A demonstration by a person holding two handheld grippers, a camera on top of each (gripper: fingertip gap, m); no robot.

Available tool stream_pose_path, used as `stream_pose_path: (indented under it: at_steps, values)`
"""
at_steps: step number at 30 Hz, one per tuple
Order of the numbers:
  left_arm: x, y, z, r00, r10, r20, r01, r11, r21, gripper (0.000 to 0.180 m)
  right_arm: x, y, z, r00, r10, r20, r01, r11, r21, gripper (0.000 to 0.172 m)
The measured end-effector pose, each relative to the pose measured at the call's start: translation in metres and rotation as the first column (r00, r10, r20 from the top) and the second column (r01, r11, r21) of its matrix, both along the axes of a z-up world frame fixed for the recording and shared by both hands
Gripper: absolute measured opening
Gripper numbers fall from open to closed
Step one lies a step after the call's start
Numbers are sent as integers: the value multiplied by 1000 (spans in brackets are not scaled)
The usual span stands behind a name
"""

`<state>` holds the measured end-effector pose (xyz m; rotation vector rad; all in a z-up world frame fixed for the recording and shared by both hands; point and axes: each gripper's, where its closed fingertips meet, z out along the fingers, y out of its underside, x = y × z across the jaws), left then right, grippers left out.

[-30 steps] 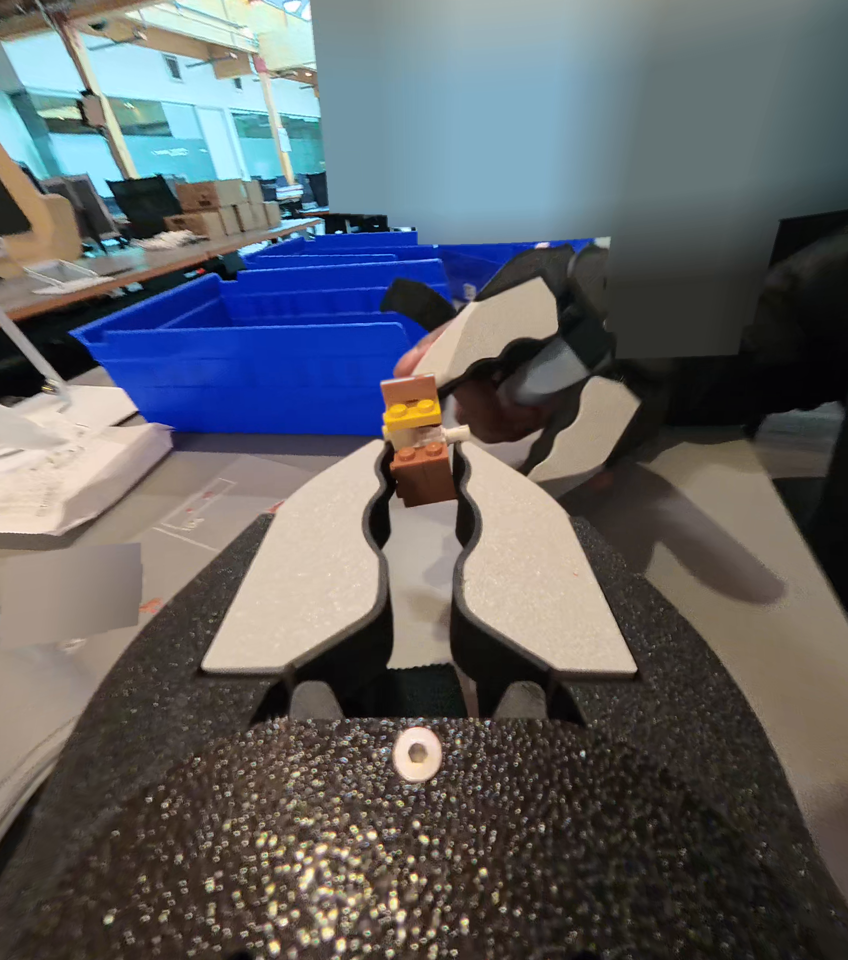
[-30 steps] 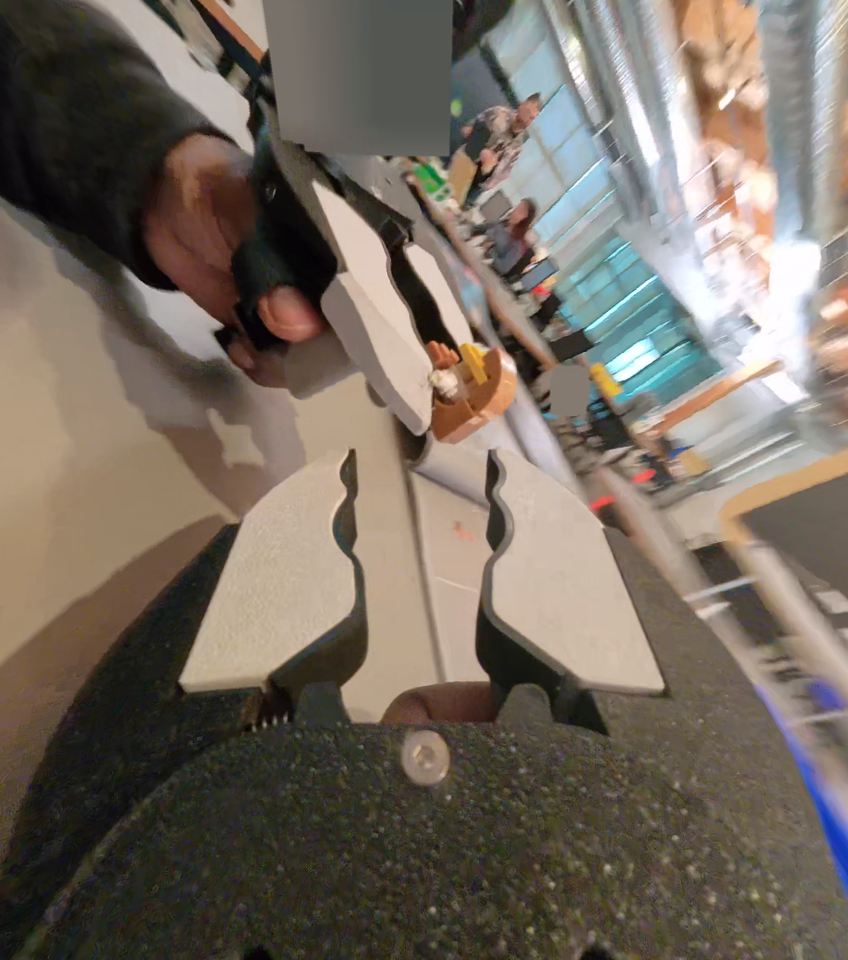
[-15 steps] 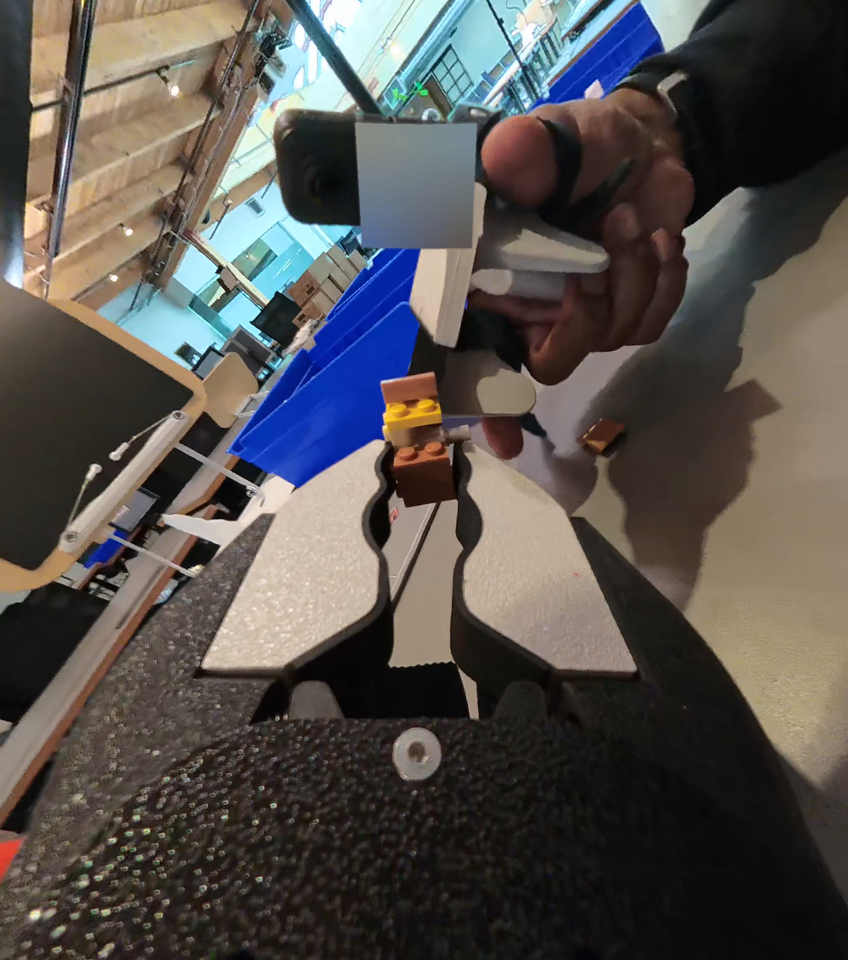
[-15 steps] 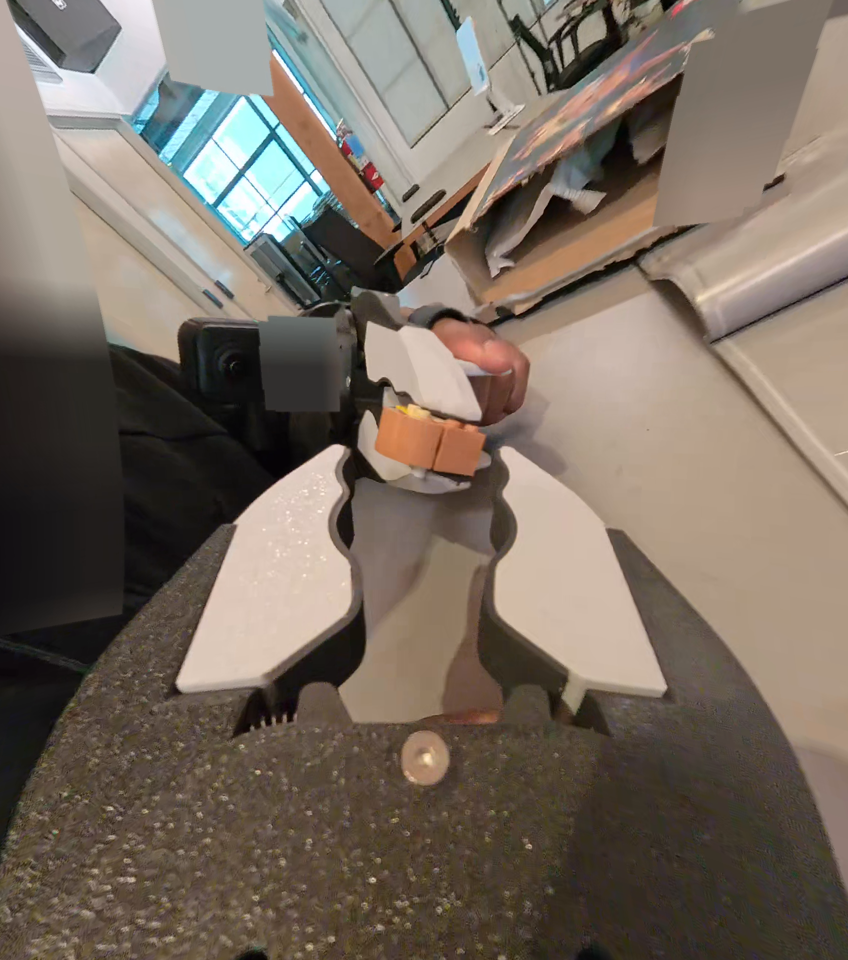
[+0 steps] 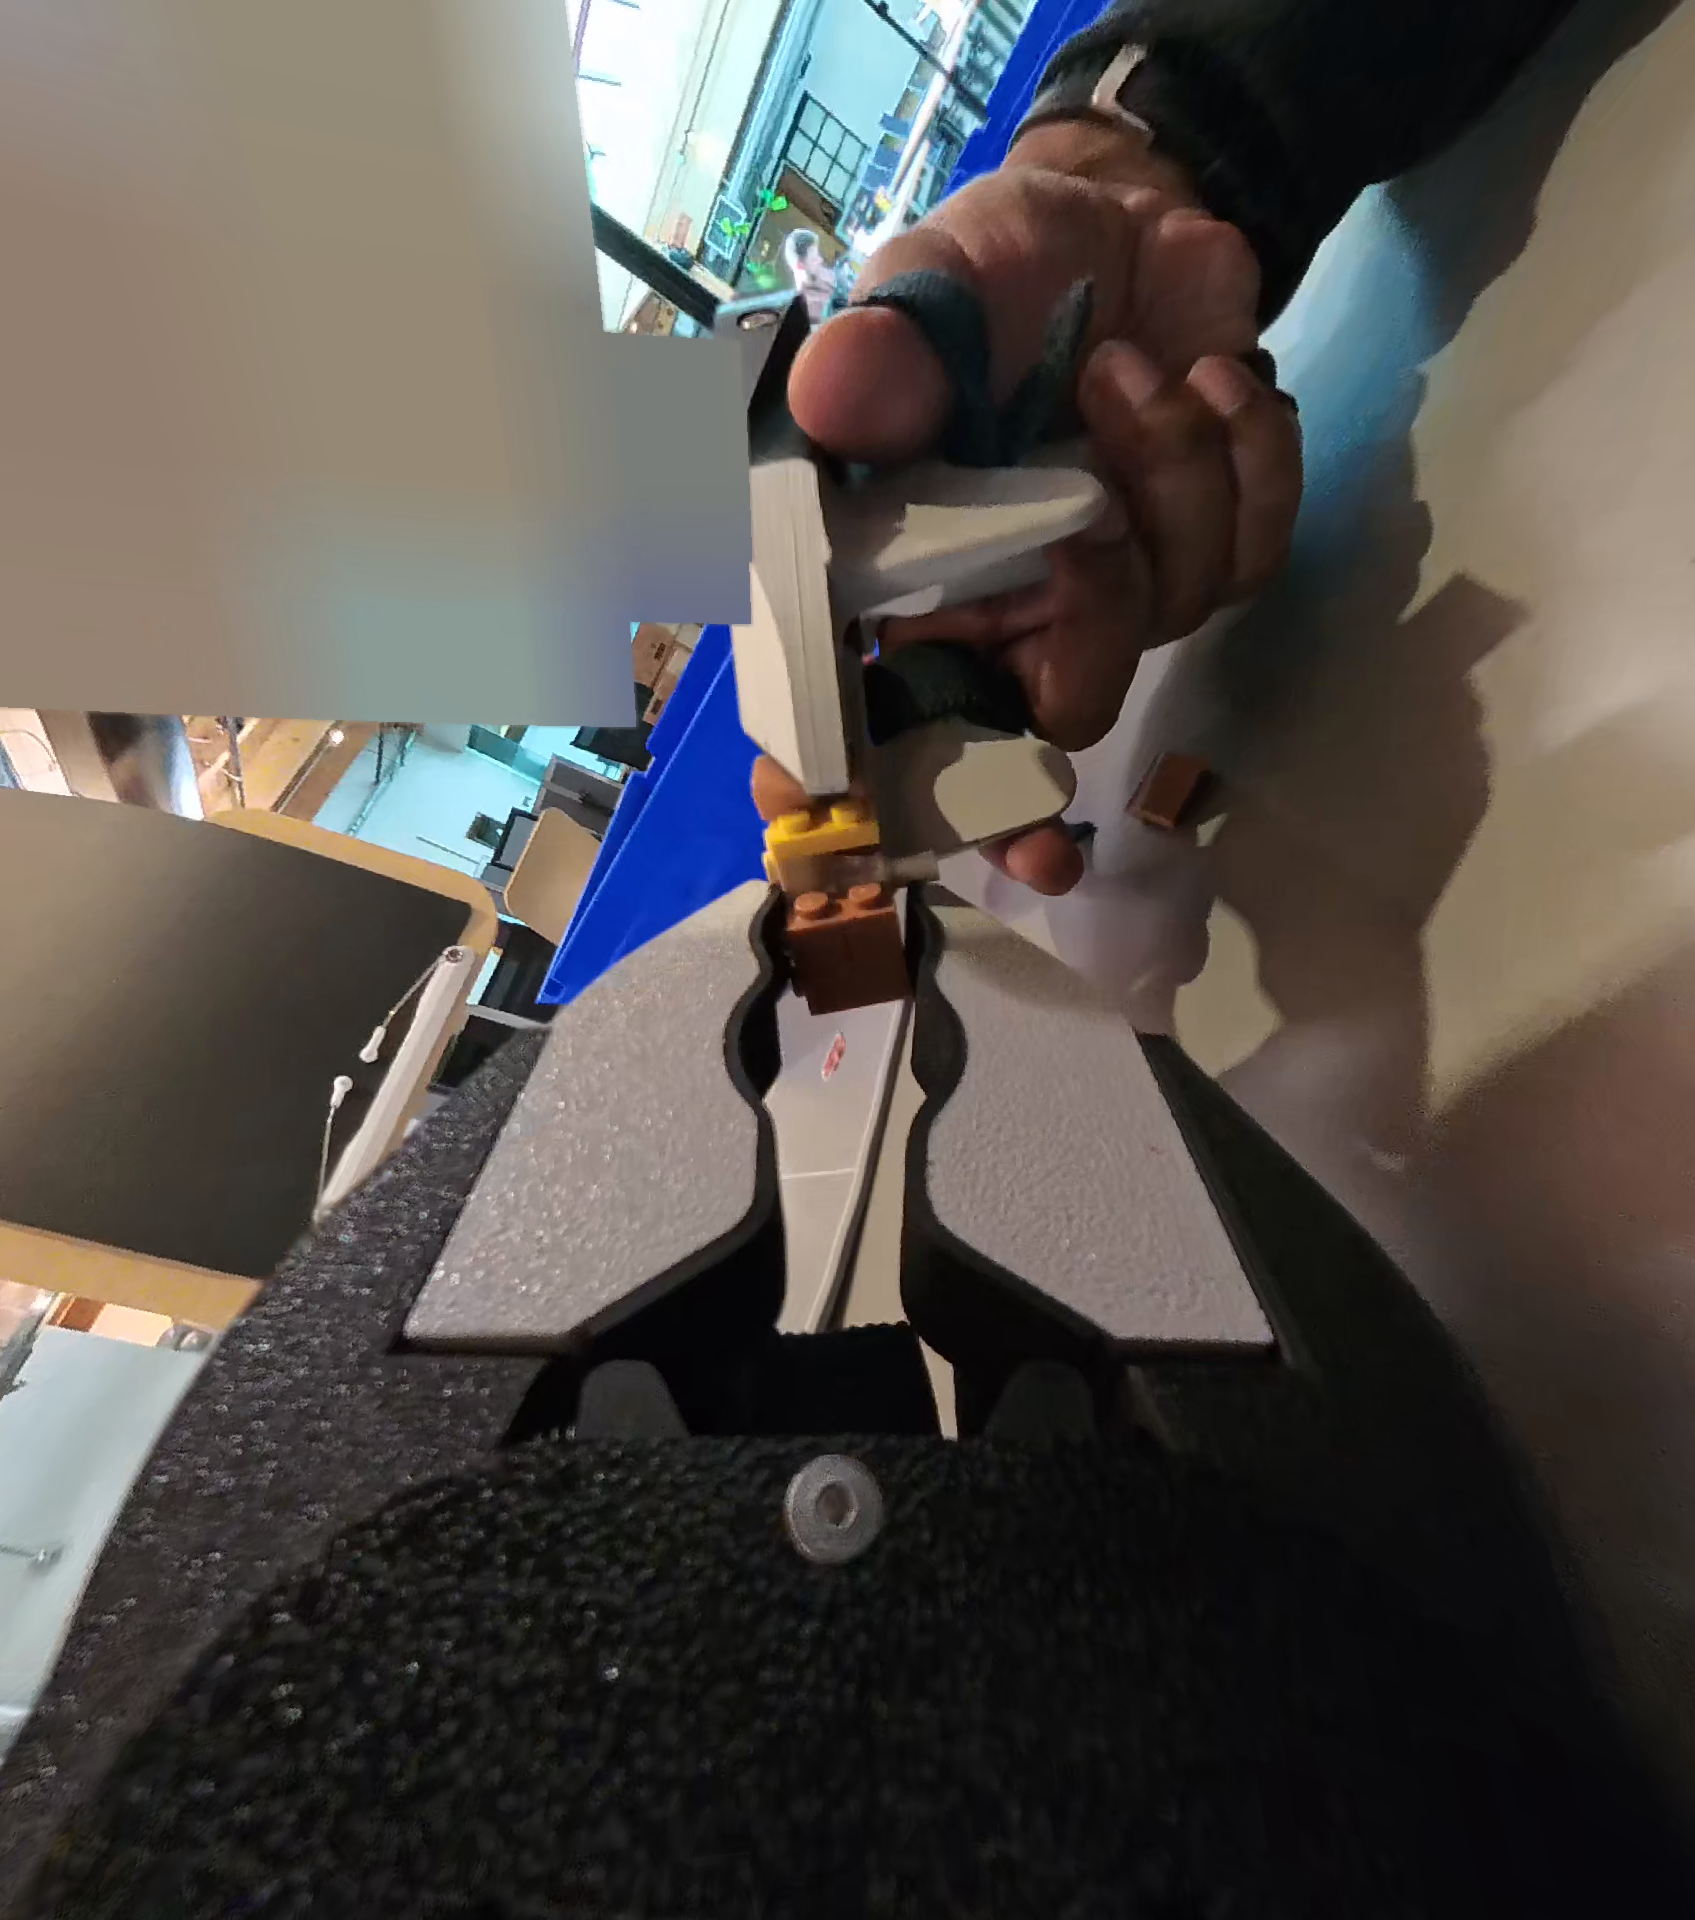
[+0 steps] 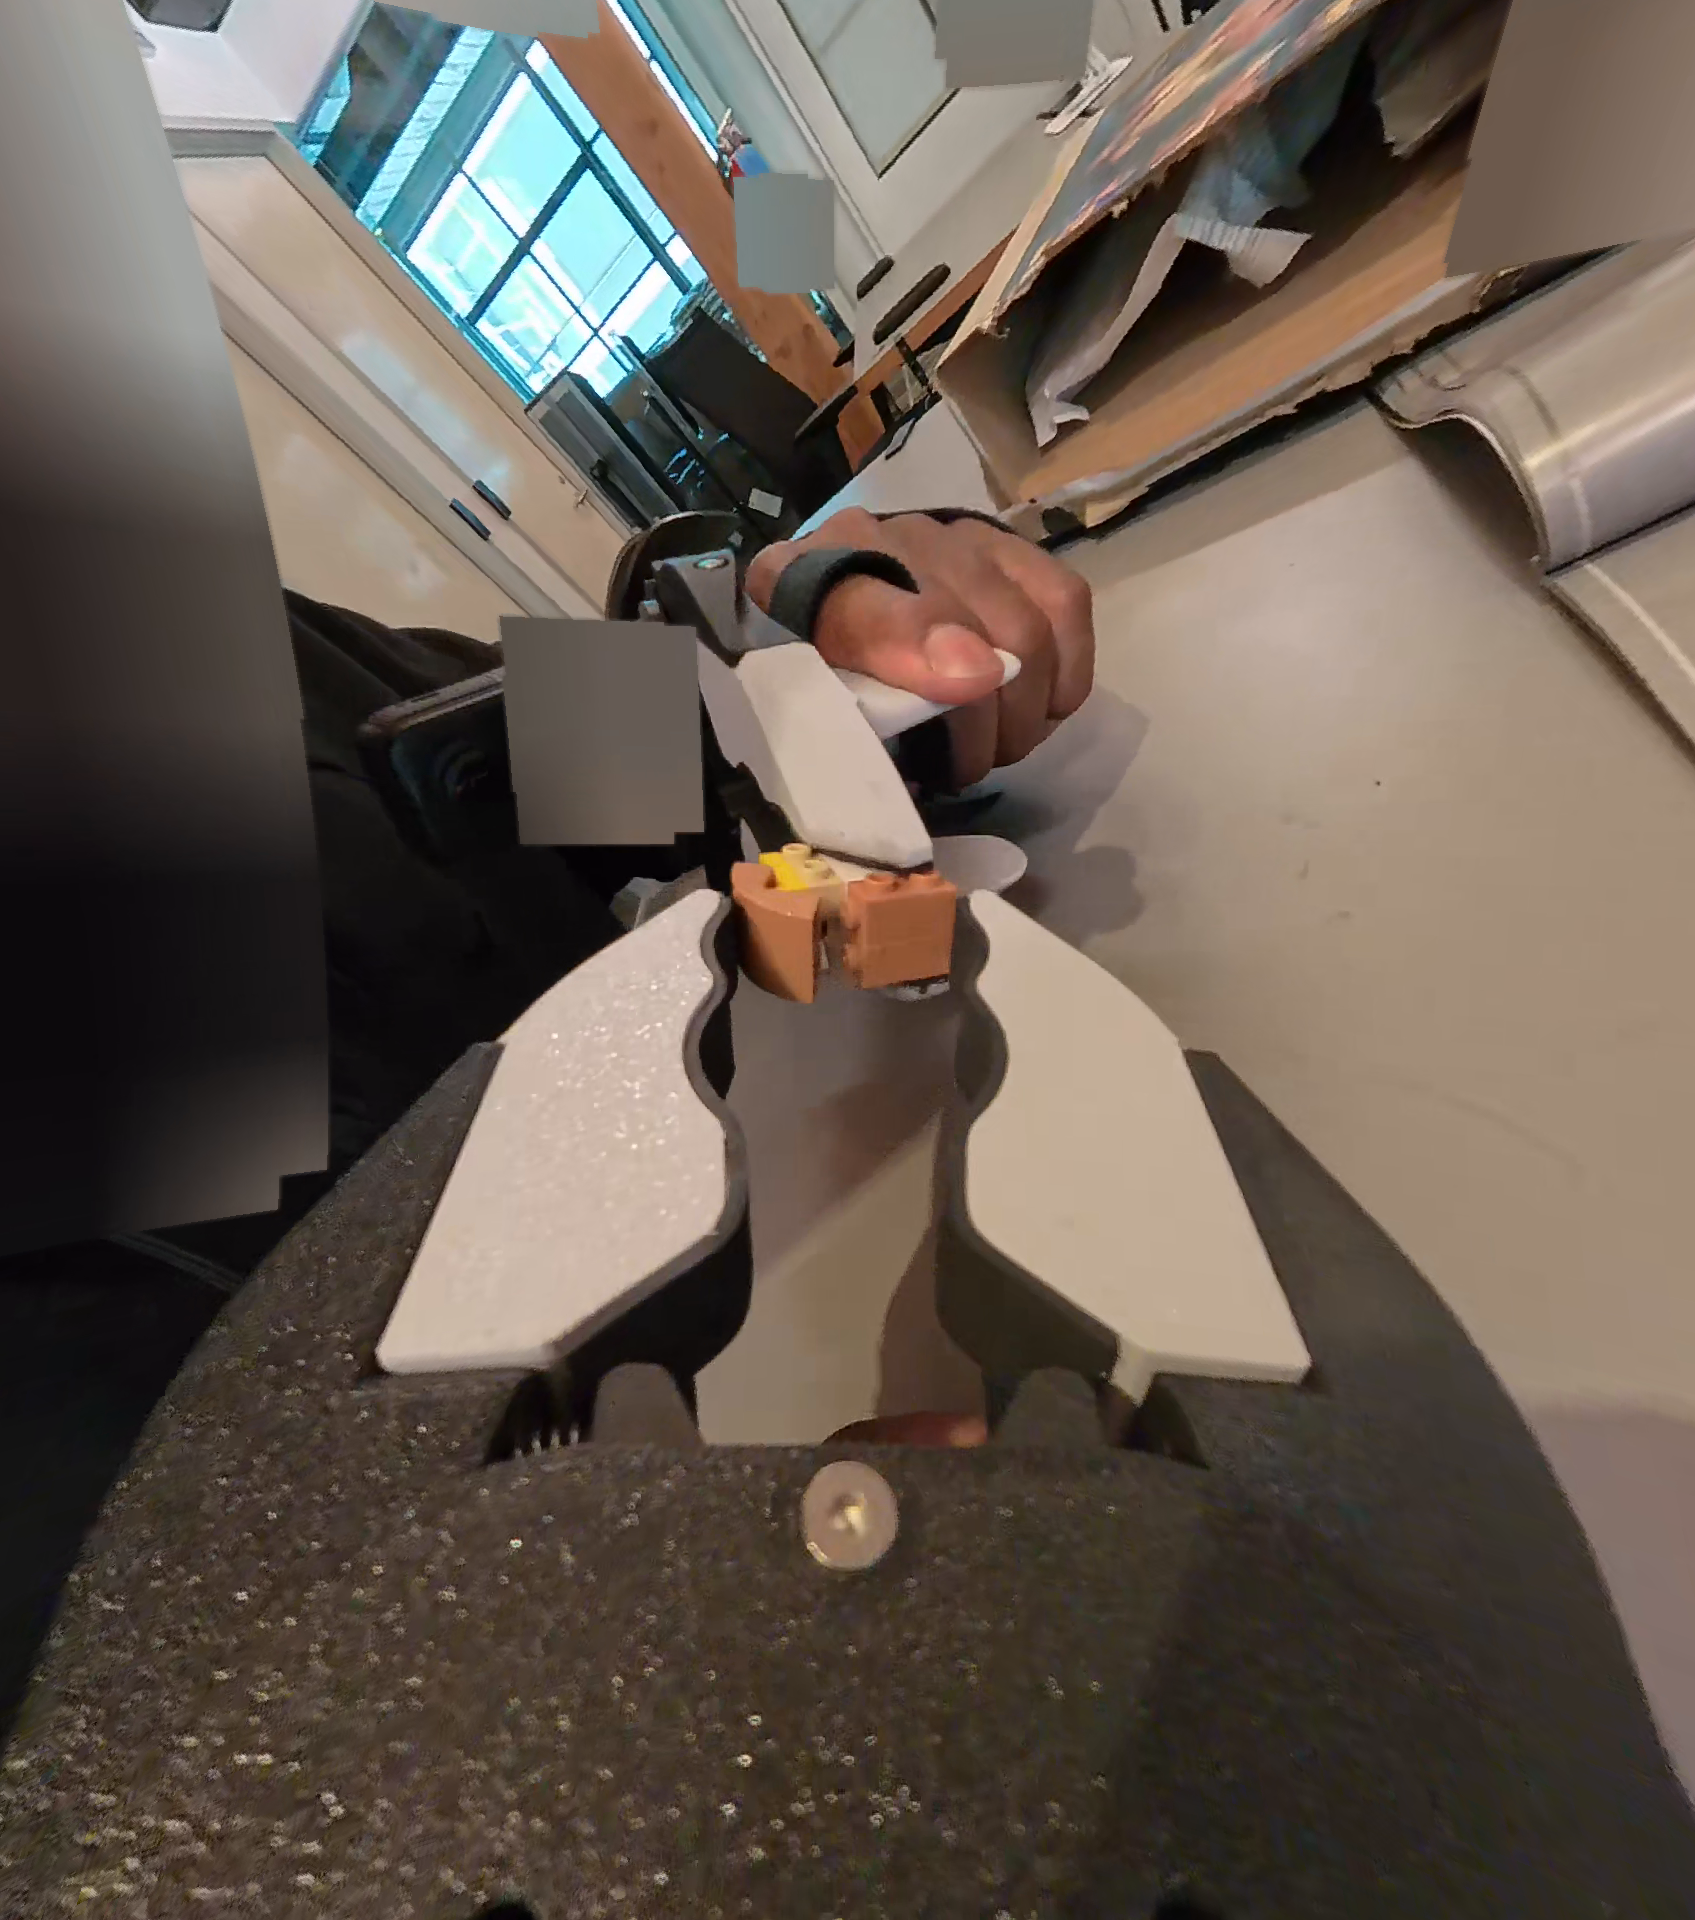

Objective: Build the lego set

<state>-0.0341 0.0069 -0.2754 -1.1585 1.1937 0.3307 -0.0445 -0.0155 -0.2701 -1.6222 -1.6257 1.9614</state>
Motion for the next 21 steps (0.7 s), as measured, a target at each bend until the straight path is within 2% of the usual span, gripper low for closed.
stream_pose_path:
  at_steps: [8,21]
  values:
    - [12,-13,6,996,-88,-8,89,994,65,21,11,-16,5,991,134,-26,-135,989,-66,39]
    - [20,-24,13,991,-137,-11,137,983,121,21,19,-28,10,975,215,-60,-220,970,-102,37]
